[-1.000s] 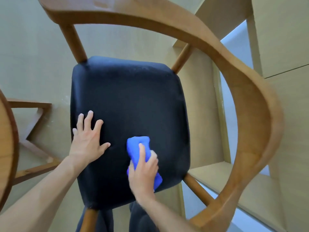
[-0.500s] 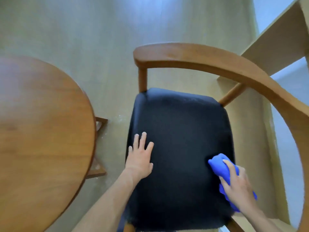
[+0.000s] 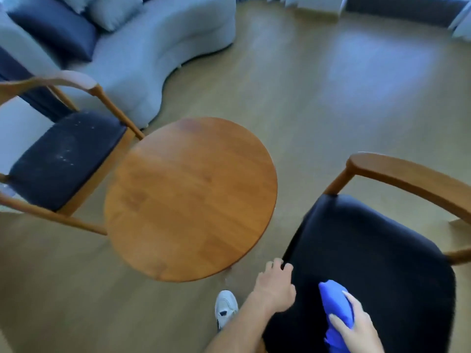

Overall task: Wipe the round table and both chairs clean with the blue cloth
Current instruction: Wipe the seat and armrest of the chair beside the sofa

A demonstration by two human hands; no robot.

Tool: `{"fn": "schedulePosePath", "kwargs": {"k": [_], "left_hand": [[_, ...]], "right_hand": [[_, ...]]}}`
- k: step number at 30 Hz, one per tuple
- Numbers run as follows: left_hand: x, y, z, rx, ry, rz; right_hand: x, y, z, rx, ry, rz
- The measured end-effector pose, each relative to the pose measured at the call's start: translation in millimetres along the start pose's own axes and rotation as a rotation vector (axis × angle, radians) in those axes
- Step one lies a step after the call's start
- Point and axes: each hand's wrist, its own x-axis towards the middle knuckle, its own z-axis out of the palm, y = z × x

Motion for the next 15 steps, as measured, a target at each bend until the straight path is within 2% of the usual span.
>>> {"fn": "schedulePosePath", "kwargs": {"k": [4, 9, 11, 15], "left_hand": [[-44, -1, -53, -0.226, 0.158, 0.004], [-127, 20, -135, -0.646, 0.368, 0.165], [-161, 24, -158, -0.706, 0.389, 0.242], [-212, 21, -176, -0.635, 0.357, 0.332]], "right_hand": [[-49, -92, -8, 0.107, -0.006, -0.267], [-113, -186, -25, 0.162, -0.047, -0.484], [-132, -210, -33, 0.166, -0.080, -0.547], [-172, -237, -43, 0.106, -0.235, -0.662]]}}
